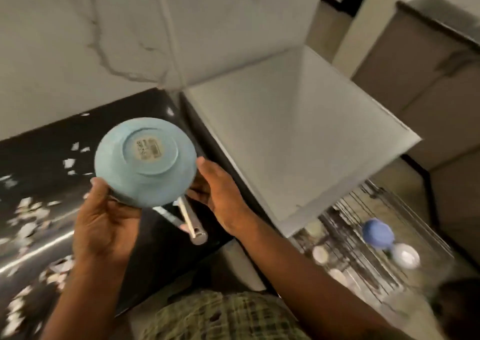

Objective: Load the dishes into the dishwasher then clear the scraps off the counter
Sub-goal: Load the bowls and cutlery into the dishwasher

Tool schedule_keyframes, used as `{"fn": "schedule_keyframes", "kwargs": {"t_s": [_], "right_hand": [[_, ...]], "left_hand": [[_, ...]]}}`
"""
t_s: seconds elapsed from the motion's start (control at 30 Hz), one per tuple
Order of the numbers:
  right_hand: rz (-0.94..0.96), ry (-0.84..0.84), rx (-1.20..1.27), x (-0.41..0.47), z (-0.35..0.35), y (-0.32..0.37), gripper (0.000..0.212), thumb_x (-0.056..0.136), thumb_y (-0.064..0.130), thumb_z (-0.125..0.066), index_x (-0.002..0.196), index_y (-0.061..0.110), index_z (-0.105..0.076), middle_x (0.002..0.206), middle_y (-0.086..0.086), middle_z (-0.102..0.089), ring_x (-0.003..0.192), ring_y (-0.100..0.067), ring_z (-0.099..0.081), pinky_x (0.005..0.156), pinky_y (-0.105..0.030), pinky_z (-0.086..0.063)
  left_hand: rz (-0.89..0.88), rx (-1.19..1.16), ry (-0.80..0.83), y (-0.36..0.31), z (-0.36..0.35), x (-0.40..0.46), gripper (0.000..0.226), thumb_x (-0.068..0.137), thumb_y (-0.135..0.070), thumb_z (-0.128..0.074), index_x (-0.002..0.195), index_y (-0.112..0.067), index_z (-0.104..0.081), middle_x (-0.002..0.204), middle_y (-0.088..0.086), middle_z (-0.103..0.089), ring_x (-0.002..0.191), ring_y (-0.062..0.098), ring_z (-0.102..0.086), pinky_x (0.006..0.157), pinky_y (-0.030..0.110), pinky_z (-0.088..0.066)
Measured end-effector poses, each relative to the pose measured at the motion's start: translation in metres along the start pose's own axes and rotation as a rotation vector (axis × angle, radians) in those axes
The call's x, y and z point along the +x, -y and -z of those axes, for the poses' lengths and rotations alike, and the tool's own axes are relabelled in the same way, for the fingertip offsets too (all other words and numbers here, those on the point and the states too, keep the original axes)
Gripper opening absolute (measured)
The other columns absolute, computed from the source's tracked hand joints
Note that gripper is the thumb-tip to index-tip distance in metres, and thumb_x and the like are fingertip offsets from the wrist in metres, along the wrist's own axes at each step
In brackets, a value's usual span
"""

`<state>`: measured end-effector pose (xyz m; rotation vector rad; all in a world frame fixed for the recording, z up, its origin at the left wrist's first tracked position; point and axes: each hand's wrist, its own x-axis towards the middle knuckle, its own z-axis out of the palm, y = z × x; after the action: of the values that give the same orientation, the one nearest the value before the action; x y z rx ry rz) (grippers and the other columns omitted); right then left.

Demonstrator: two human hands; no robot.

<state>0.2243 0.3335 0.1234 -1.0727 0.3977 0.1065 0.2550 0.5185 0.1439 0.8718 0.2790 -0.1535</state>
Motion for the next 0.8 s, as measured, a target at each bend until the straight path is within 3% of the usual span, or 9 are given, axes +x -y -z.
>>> {"fn": "schedule_keyframes", "kwargs": {"t_s": [0.1, 0.17, 0.27, 0.33, 0.4, 0.47, 0.57, 0.67, 0.8], "right_hand": [[0.093, -0.104, 0.11, -0.024, 0.063, 0.023, 0.042, 0.105, 0.048, -0.054, 0.128, 0.018, -0.07, 0.122, -0.012, -0.073, 0.112, -0.022, -0.068, 0.099, -0.04, -0.056], [0.149, -0.193, 0.13, -0.042, 0.105, 0.028, 0.05, 0.104, 0.045, -0.058, 0.135, 0.007, -0.065, 0.129, -0.016, -0.071, 0.119, -0.03, -0.068, 0.106, -0.049, -0.054], [0.177, -0.388, 0.159, -0.074, 0.17, 0.021, 0.056, 0.095, 0.043, -0.069, 0.139, 0.009, -0.062, 0.133, -0.02, -0.068, 0.126, -0.041, -0.064, 0.11, -0.067, -0.045], [0.192, -0.512, 0.209, -0.1, 0.209, 0.012, 0.054, 0.094, 0.038, -0.071, 0.138, 0.01, -0.061, 0.132, -0.021, -0.069, 0.126, -0.044, -0.063, 0.108, -0.069, -0.046], [0.208, -0.625, 0.272, -0.129, 0.245, 0.004, 0.051, 0.092, 0.033, -0.071, 0.137, 0.011, -0.061, 0.129, -0.019, -0.071, 0.122, -0.043, -0.066, 0.101, -0.061, -0.055], [0.232, -0.714, 0.318, -0.155, 0.276, -0.005, 0.054, 0.09, 0.033, -0.07, 0.139, 0.012, -0.06, 0.129, -0.018, -0.071, 0.119, -0.039, -0.068, 0.092, -0.052, -0.059], [0.237, -0.798, 0.395, -0.184, 0.323, -0.024, 0.061, 0.089, 0.035, -0.067, 0.143, 0.009, -0.056, 0.132, -0.02, -0.069, 0.123, -0.04, -0.066, 0.089, -0.049, -0.061], [0.223, -0.784, 0.391, -0.208, 0.366, -0.039, 0.061, 0.091, 0.034, -0.067, 0.146, 0.012, -0.054, 0.137, -0.021, -0.065, 0.127, -0.039, -0.064, 0.098, -0.055, -0.057], [0.082, -0.771, 0.334, -0.218, 0.426, -0.057, 0.057, 0.092, 0.028, -0.077, 0.144, 0.026, -0.056, 0.135, -0.012, -0.069, 0.122, -0.036, -0.068, 0.091, -0.058, -0.059]], "left_hand": [[0.22, 0.082, 0.167, 0.051, -0.034, -0.007, 0.037, 0.113, -0.029, -0.041, 0.132, -0.013, -0.069, 0.13, -0.006, -0.072, 0.132, 0.01, -0.06, 0.108, 0.031, -0.051], [0.314, 0.183, 0.301, 0.078, -0.058, -0.017, 0.042, 0.115, -0.027, -0.036, 0.145, -0.004, -0.055, 0.135, 0.002, -0.069, 0.129, 0.015, -0.063, 0.103, 0.036, -0.056], [0.377, 0.326, 0.39, 0.125, -0.102, -0.043, 0.039, 0.112, -0.018, -0.038, 0.111, -0.015, -0.077, 0.108, 0.001, -0.079, 0.099, 0.011, -0.076, 0.078, 0.031, -0.064], [0.398, 0.453, 0.423, 0.155, -0.129, -0.063, 0.035, 0.108, -0.016, -0.046, 0.098, -0.019, -0.08, 0.1, -0.003, -0.08, 0.09, 0.009, -0.076, 0.07, 0.026, -0.063], [0.41, 0.598, 0.545, 0.189, -0.147, -0.08, 0.024, 0.101, -0.023, -0.06, 0.123, -0.023, -0.07, 0.118, -0.001, -0.077, 0.11, 0.014, -0.072, 0.083, 0.034, -0.063], [0.389, 0.769, 0.685, 0.225, -0.154, -0.095, 0.052, 0.093, -0.032, -0.076, 0.141, -0.032, -0.055, 0.135, -0.004, -0.069, 0.127, 0.016, -0.064, 0.099, 0.041, -0.058], [0.367, 0.986, 0.859, 0.279, -0.169, -0.12, 0.081, 0.082, -0.04, -0.082, 0.149, -0.042, -0.037, 0.143, -0.015, -0.059, 0.131, 0.008, -0.06, 0.106, 0.037, -0.055], [0.387, 1.185, 1.017, 0.327, -0.185, -0.135, 0.097, 0.083, -0.042, -0.083, 0.156, -0.047, -0.019, 0.151, -0.019, -0.045, 0.138, 0.0, -0.049, 0.108, 0.021, -0.049], [0.479, 1.294, 0.967, 0.392, -0.201, -0.138, 0.103, 0.08, -0.047, -0.082, 0.16, -0.045, -0.019, 0.147, -0.023, -0.045, 0.134, 0.002, -0.052, 0.109, 0.036, -0.052]]}}
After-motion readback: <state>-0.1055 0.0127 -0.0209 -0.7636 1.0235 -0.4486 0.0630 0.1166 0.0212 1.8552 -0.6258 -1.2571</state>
